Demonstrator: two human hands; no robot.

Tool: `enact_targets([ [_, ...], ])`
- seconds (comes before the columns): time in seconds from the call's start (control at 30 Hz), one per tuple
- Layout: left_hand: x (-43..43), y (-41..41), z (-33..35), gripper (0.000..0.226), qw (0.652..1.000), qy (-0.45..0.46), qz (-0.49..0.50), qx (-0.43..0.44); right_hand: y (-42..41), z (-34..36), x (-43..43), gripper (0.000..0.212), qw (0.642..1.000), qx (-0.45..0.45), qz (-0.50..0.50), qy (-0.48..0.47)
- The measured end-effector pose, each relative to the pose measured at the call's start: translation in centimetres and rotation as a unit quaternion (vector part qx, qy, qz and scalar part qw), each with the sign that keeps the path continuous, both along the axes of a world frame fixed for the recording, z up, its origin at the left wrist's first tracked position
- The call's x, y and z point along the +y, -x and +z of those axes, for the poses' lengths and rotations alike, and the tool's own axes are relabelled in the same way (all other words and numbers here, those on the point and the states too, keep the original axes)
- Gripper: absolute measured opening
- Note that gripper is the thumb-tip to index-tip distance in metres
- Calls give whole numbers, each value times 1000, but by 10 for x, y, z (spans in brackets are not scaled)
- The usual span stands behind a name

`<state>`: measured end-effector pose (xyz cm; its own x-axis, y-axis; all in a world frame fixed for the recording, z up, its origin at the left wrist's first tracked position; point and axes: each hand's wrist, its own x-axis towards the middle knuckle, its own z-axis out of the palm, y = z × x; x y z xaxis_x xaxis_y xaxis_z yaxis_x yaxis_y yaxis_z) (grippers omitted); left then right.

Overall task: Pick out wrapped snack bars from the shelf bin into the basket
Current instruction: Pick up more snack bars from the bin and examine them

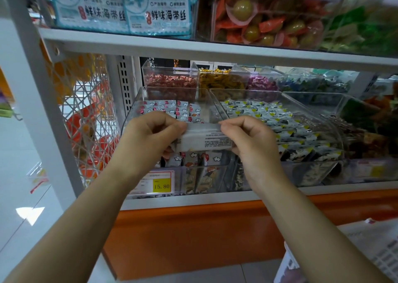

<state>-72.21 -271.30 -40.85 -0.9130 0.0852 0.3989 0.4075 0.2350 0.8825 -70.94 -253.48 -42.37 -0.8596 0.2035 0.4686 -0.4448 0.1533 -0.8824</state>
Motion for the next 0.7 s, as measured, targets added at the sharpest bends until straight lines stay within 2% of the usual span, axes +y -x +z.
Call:
enact_targets([
  [0.2, 0, 3, -5, 33, 999, -15, 31, 11, 1, 3, 7, 21, 993, -55, 92, 39],
  [0.4, -2, 5, -4, 34, 999, -30, 43, -3, -2, 9, 15, 16, 968, -114, 215, 64],
  [0.57, -2, 7, -6, 39, 999, -23, 42, -18, -4, 11, 15, 17, 960, -128, 236, 85],
  [0.7, -1, 8, -5, 25, 995, -81, -7, -62, -3, 9, 13, 18, 964, -113, 203, 128],
])
